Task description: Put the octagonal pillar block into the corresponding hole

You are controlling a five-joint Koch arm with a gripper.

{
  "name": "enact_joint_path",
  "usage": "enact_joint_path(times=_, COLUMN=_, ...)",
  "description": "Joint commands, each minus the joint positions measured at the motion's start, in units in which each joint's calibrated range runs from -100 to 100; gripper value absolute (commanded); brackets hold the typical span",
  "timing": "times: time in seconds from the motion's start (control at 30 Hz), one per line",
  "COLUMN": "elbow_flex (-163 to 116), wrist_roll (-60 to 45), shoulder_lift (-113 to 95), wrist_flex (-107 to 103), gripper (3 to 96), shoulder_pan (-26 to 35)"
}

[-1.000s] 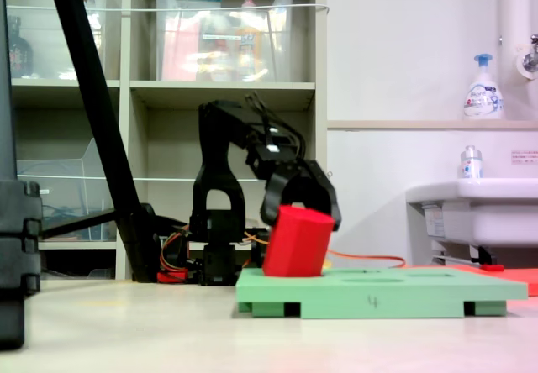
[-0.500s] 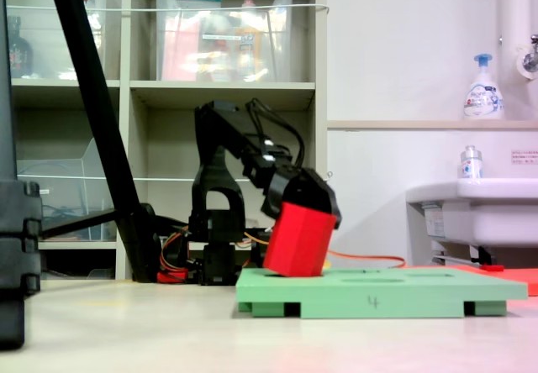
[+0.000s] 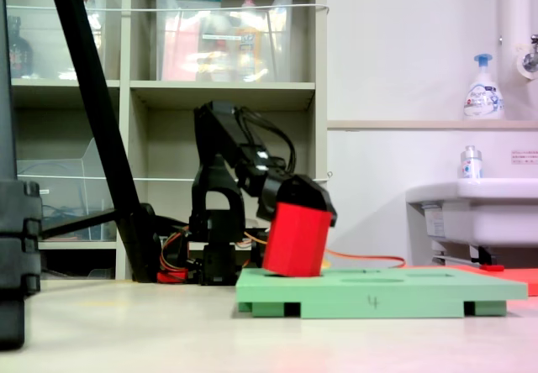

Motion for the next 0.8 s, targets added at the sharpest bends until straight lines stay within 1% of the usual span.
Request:
enact_joint_path(times=0.03, elbow_flex=0.3, wrist_roll=-0.6, shoulder_lift=-1.4, wrist_flex=1.7, gripper=44.5, shoulder_pan=0.0)
enact_joint_path(times=0.43, elbow_flex=1.1, wrist_roll=-0.6, shoulder_lift=-0.7, wrist_flex=4.1, gripper=45.0, shoulder_pan=-0.8)
enact_joint_path(times=0.8, elbow_flex=1.1, wrist_roll=-0.9, shoulder_lift=3.5, wrist_flex=11.1, gripper=47.0, shoulder_pan=-1.5)
